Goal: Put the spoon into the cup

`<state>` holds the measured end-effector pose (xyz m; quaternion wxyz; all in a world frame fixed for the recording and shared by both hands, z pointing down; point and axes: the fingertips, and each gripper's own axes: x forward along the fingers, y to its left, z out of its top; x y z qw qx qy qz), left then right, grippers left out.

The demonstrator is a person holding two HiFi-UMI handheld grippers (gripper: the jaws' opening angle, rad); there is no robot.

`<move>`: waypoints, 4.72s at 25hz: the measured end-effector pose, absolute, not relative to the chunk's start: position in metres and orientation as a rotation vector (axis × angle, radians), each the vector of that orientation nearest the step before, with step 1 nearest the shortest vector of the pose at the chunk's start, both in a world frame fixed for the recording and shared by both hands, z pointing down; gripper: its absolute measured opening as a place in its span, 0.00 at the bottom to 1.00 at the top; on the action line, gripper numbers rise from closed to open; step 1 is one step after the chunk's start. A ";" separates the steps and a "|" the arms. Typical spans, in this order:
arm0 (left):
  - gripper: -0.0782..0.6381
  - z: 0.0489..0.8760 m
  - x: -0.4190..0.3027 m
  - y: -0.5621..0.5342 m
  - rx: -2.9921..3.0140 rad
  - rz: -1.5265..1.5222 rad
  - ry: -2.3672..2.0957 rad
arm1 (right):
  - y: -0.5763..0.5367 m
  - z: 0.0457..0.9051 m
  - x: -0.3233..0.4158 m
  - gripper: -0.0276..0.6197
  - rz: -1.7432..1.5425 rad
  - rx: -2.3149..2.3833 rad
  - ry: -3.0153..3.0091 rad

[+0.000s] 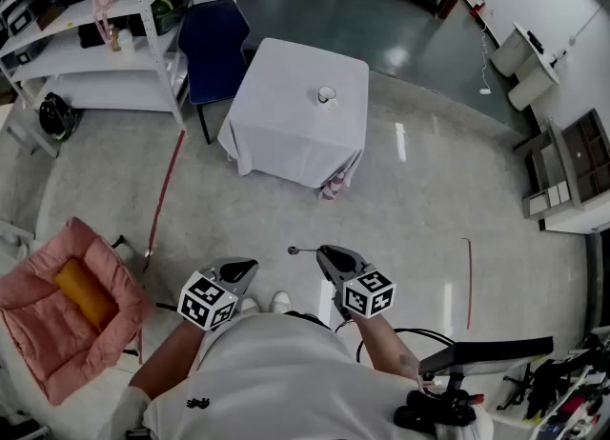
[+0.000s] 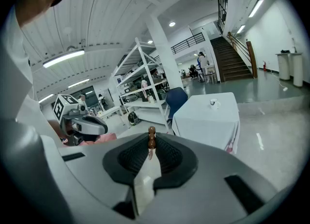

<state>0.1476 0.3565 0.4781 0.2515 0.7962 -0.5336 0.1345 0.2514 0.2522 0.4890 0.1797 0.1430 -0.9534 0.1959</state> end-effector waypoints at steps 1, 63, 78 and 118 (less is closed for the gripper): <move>0.12 0.476 0.154 0.349 2.155 0.362 -1.458 | 0.243 0.488 0.259 0.12 0.559 0.404 -2.686; 0.12 0.465 -0.161 -0.200 2.250 0.518 -1.362 | -0.410 0.574 0.015 0.12 0.826 1.063 -2.482; 0.12 0.484 -0.160 -0.292 2.134 0.588 -1.381 | -0.474 0.684 -0.014 0.12 0.908 0.899 -2.370; 0.12 0.484 -0.174 -0.235 2.071 0.526 -1.460 | -0.459 0.702 -0.009 0.37 0.838 0.825 -2.336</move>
